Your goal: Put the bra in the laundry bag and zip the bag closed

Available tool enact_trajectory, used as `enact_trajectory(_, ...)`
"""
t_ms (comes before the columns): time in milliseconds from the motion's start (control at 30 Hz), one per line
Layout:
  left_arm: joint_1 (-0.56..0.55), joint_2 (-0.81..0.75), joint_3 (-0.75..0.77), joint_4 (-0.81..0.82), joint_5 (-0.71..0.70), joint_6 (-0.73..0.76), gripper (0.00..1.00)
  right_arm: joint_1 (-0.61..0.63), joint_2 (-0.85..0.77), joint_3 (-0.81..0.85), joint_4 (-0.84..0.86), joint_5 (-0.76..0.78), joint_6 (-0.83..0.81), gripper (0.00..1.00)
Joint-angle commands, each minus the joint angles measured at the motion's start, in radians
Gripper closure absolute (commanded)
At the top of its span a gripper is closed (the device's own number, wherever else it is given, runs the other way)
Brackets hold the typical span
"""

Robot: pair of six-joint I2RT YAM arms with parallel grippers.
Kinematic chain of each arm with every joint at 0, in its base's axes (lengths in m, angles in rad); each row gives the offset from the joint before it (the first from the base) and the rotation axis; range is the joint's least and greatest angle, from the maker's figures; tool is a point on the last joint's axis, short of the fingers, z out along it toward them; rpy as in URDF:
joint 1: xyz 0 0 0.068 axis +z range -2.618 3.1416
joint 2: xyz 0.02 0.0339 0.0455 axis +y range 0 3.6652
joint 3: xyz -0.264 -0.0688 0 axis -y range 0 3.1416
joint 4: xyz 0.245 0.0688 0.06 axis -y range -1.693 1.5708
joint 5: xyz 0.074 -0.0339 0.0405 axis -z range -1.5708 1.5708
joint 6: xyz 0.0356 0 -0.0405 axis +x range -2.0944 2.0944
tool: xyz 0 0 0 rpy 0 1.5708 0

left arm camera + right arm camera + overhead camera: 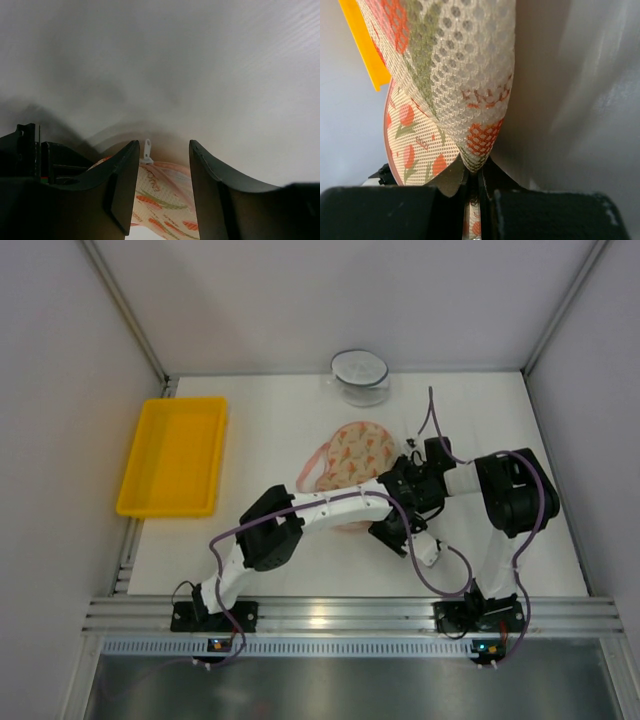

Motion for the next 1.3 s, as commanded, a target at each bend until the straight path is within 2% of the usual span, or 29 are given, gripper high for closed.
enact_trajectory(0,-0.004,0.044,0.061,-0.025,-0.093,0.031,0.50,0.022,-0.047,0.032,-0.024,0.026,-0.021,1.00)
enact_trajectory(267,-0.001,0.121,0.058,-0.023,-0.165,0.049,0.55,0.026,-0.071,0.024,-0.051,0.043,-0.045,1.00)
enact_trajectory(533,0.001,0.152,0.058,-0.023,-0.222,0.055,0.69,0.026,-0.071,0.040,-0.110,0.074,-0.088,1.00)
enact_trajectory(633,0.001,0.143,0.039,-0.023,-0.220,0.055,0.76,0.026,-0.068,0.044,-0.113,0.078,-0.091,1.00)
enact_trajectory(767,-0.001,0.107,-0.001,-0.023,-0.200,0.063,0.92,0.028,-0.057,0.060,-0.124,0.080,-0.103,1.00)
enact_trajectory(800,-0.002,0.100,-0.018,-0.025,-0.185,0.062,0.99,0.026,-0.056,0.067,-0.127,0.080,-0.106,1.00)
enact_trajectory(1200,-0.039,-0.044,-0.199,-0.025,-0.064,0.019,1.00,0.008,-0.019,0.170,-0.199,0.106,-0.191,1.00)
enact_trajectory(1267,-0.045,-0.077,-0.230,-0.025,-0.006,0.019,1.00,0.008,-0.004,0.184,-0.214,0.108,-0.212,1.00)
